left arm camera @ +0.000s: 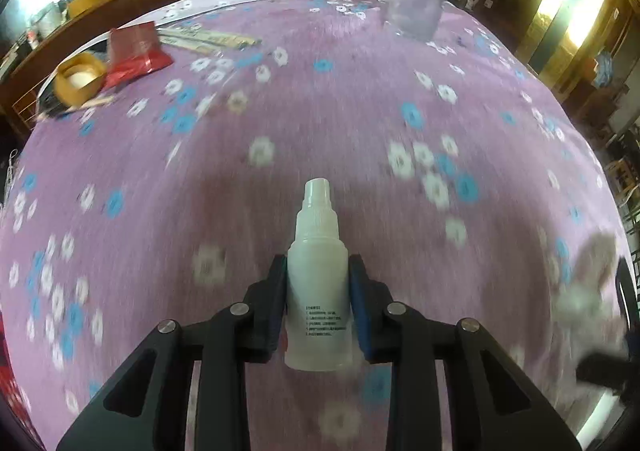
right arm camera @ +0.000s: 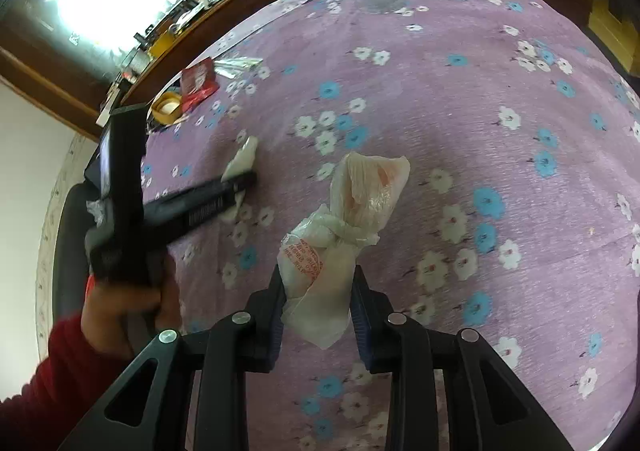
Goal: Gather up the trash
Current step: 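Carry the white spray bottle and tissue bundle toward the red basket with both tools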
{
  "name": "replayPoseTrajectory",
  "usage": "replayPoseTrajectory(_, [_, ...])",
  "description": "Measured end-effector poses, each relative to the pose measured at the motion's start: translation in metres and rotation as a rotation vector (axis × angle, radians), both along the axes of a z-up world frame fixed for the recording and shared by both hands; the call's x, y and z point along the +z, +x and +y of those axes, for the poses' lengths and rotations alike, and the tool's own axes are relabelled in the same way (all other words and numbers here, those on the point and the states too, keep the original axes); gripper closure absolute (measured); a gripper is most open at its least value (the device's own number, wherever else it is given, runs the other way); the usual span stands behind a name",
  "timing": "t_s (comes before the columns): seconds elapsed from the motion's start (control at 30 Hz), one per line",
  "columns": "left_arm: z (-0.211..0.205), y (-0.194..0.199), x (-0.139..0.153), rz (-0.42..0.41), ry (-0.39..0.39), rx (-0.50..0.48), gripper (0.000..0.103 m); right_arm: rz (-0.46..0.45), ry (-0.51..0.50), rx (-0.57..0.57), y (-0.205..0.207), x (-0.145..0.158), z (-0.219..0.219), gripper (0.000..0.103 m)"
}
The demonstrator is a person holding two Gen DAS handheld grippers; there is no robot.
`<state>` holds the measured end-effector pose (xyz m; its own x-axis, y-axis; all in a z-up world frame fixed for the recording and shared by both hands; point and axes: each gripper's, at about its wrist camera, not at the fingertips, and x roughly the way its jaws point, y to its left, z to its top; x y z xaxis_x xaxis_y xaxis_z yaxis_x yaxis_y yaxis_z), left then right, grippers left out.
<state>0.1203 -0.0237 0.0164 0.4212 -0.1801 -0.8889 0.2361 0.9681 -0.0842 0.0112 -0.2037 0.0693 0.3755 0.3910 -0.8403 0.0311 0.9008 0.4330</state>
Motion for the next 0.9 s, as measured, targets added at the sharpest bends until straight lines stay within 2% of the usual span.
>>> replayPoseTrajectory(0.3, [0.038, -0.068, 0.010, -0.028, -0.020, 0.048, 0.075, -0.002, -0.040, 0.051, -0.019, -0.001, 0.032, 0.071])
replayPoseTrajectory(0.4, [0.049, -0.085, 0.014, -0.047, -0.003, 0.050, 0.075, 0.003, -0.047, 0.068, -0.027, -0.002, 0.044, 0.071])
replayPoseTrajectory(0.9, [0.103, -0.153, 0.035, -0.084, -0.002, 0.108, 0.075, 0.006, -0.085, 0.171, -0.060, -0.003, 0.111, 0.071])
